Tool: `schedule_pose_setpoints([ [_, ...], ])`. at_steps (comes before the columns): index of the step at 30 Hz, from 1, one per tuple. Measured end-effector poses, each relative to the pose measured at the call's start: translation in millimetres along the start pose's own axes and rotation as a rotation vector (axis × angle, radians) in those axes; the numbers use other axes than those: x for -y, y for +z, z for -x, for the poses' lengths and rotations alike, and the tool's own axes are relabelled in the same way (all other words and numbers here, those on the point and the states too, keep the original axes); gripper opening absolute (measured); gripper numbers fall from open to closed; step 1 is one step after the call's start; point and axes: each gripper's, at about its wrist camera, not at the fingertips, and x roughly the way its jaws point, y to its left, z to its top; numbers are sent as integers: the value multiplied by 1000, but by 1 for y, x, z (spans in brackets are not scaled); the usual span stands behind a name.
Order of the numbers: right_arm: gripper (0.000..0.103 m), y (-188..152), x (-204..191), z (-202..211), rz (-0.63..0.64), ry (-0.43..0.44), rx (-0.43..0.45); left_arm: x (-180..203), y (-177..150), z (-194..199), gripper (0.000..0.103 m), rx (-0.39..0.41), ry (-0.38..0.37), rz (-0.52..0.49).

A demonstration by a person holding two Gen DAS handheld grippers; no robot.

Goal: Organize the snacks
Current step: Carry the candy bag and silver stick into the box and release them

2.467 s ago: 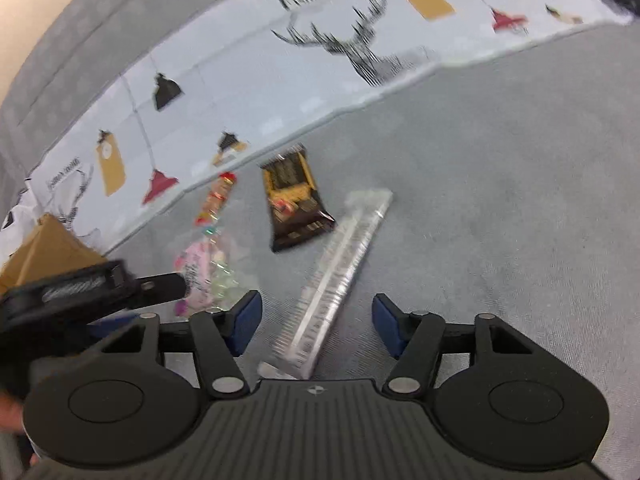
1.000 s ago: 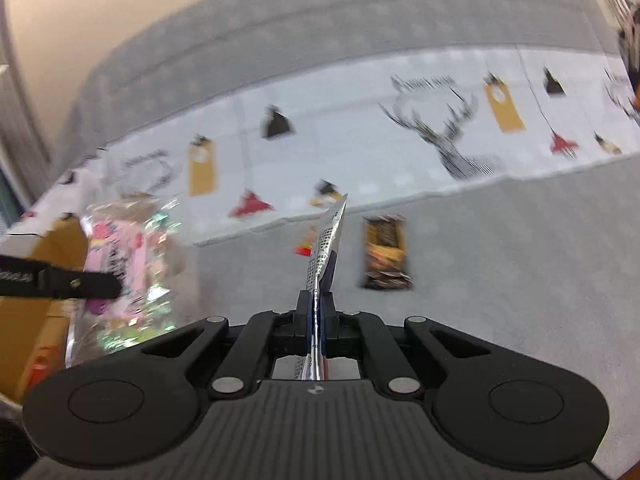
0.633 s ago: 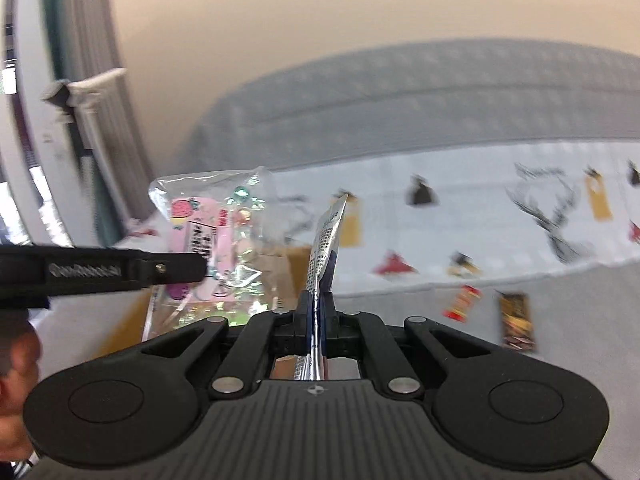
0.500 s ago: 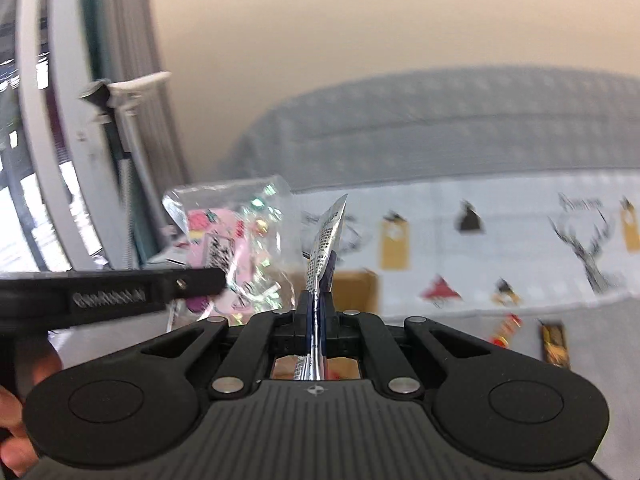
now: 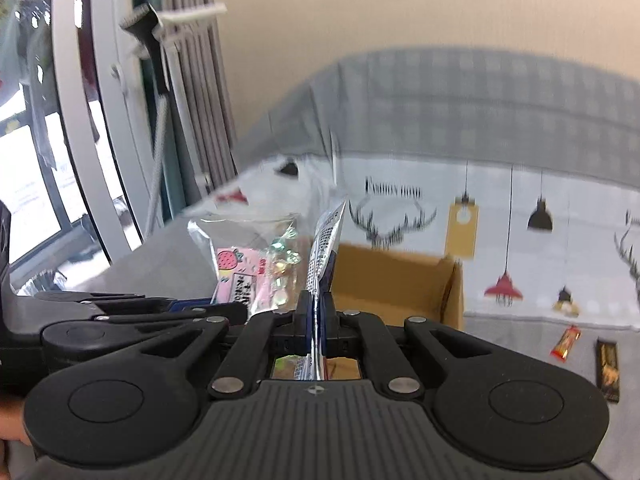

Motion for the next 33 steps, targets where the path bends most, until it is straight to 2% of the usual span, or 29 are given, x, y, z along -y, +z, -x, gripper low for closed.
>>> schedule_pose_setpoints([
  [2,4,-8,3,-21,-22,-4,-49,-7,-9,-27,10,-95,-4,-18],
  [6,4,-34,13,-62,-61,-22,-162,-18,-25,-62,10,-177,5,-10],
  [13,4,-71,20,-102,-97,-5,-291,-27,-42,-88,10,-230,-10,-15],
  [17,4,-75,18,-110,-87,13,-313,-31,-43,-85,11,-227,-11,-11],
  [18,5,-74,17,-109,-85,11,-311,-31,-42,-82,12,-223,-14,-8],
  [19,9,-73,15,-107,-77,3,-305,-31,-40,-78,20,-221,-11,-1],
  [21,10,-69,13,-100,-67,5,-284,-29,-32,-70,50,-218,8,11],
  [22,19,-67,15,-97,-75,19,-275,-26,-29,-64,66,-204,23,13],
  [24,33,-61,18,-86,-94,27,-246,-23,-21,-49,76,-174,67,6],
  [26,39,-56,23,-69,-105,37,-200,-20,-15,-37,89,-161,75,11],
  [27,46,-53,27,-59,-117,42,-177,-18,-11,-30,89,-152,73,18],
  [28,61,-50,31,-49,-138,43,-159,-15,-8,-22,90,-139,59,25],
  [29,70,-48,36,-39,-154,51,-140,-12,-5,-17,96,-131,52,34],
  [30,90,-47,39,-29,-164,57,-117,-7,-3,-9,101,-129,59,46],
  [31,103,-46,43,-18,-170,48,-90,-3,0,-4,103,-119,66,59],
  [33,103,-45,55,2,-198,37,-57,11,5,0,103,-117,85,82],
])
